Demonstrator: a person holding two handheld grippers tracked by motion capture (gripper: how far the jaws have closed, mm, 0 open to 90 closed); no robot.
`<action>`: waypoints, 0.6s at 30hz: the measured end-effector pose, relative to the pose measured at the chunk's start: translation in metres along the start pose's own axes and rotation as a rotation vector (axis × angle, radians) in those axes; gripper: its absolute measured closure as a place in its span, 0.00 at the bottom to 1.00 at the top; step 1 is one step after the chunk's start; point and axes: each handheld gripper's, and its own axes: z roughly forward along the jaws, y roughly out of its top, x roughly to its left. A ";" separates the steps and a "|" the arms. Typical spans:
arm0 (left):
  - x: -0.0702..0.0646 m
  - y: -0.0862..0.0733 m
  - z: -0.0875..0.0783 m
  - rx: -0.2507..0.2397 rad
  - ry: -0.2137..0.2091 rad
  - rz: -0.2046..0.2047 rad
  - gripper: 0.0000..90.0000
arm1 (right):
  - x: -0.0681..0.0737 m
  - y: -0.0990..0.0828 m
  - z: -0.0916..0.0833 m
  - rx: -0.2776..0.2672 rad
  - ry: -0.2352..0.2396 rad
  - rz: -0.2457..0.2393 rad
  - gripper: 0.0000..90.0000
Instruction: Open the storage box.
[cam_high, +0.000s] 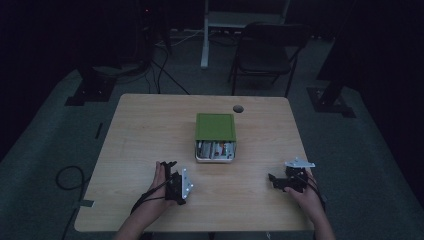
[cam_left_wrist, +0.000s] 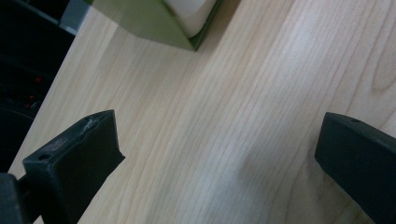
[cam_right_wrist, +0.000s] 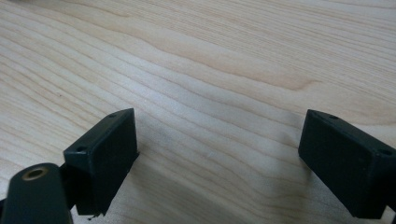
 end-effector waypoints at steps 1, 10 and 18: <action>-0.001 0.001 0.001 0.000 0.004 0.011 0.00 | 0.000 0.000 0.000 0.000 0.000 0.000 0.12; -0.014 0.018 0.003 -0.026 0.017 0.088 0.00 | 0.000 0.000 0.000 0.000 0.000 0.001 0.12; -0.022 0.033 0.004 -0.052 0.026 0.154 0.00 | 0.000 0.000 0.000 -0.001 0.000 0.001 0.12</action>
